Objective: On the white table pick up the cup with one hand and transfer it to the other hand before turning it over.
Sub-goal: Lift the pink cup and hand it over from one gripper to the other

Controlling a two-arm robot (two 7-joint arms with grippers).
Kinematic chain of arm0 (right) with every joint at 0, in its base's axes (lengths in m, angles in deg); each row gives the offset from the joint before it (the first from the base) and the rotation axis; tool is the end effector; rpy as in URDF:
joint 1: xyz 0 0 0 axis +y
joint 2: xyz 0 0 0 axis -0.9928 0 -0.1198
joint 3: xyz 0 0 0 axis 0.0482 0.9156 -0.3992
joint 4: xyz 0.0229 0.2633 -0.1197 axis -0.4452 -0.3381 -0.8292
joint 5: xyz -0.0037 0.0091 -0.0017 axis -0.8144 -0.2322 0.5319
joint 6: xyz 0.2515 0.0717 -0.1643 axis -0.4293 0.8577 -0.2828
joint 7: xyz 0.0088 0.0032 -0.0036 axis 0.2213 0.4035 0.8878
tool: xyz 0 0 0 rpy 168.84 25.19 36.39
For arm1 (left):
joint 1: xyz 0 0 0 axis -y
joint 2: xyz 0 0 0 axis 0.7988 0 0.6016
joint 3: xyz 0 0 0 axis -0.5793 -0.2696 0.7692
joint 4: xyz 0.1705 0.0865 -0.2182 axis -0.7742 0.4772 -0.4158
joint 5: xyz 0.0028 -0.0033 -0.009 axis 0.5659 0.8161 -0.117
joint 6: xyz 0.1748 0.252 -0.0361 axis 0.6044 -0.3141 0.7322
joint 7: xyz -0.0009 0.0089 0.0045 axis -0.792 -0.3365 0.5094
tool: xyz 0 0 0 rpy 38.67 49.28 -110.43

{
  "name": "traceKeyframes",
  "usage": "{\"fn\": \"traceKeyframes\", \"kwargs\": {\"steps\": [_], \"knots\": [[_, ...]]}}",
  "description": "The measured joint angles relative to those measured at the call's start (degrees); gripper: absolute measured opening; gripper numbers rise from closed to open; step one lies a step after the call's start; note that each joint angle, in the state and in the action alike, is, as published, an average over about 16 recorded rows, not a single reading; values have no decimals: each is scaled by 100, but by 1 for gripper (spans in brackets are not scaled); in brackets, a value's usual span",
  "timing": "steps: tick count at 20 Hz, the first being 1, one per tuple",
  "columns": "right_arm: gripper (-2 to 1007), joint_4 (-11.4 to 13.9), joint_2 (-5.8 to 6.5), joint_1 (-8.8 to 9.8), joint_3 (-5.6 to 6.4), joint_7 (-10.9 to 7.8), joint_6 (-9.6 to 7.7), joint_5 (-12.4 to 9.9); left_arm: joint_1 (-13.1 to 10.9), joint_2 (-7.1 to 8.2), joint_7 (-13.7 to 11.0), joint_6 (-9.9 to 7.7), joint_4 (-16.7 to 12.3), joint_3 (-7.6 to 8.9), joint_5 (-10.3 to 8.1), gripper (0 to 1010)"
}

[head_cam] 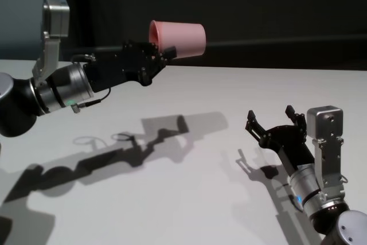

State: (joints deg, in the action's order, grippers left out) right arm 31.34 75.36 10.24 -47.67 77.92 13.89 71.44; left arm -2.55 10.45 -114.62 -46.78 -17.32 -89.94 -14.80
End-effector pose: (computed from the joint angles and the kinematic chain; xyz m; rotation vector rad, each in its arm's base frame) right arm 0.3003 0.0394 -0.3070 0.0398 0.0384 -1.3662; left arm 0.4662 0.0511 -0.2165 -0.0540 -0.0741 0.3708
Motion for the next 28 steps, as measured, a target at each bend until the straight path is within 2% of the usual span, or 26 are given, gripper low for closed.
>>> {"fn": "traceKeyframes", "kwargs": {"steps": [8, 13, 19, 24, 28], "knots": [[1002, -9, -15, 3, 15, -24, 12, -20, 11, 9, -3, 7, -13, -1, 36, 46], [1002, -62, -109, 32, 122, -182, 56, -244, 16, 12, -5, 11, -18, -1, 50, 46], [1002, -165, -319, 90, 407, -562, 54, -914, 19, 15, -7, 15, -21, 0, 59, 46], [1002, -245, -495, 135, 663, -939, 5, -1631, 21, 17, -7, 17, -23, 0, 63, 46], [1002, -265, -590, 125, 809, -1268, -124, -2254, 23, 18, -7, 18, -25, 0, 65, 46]]}}
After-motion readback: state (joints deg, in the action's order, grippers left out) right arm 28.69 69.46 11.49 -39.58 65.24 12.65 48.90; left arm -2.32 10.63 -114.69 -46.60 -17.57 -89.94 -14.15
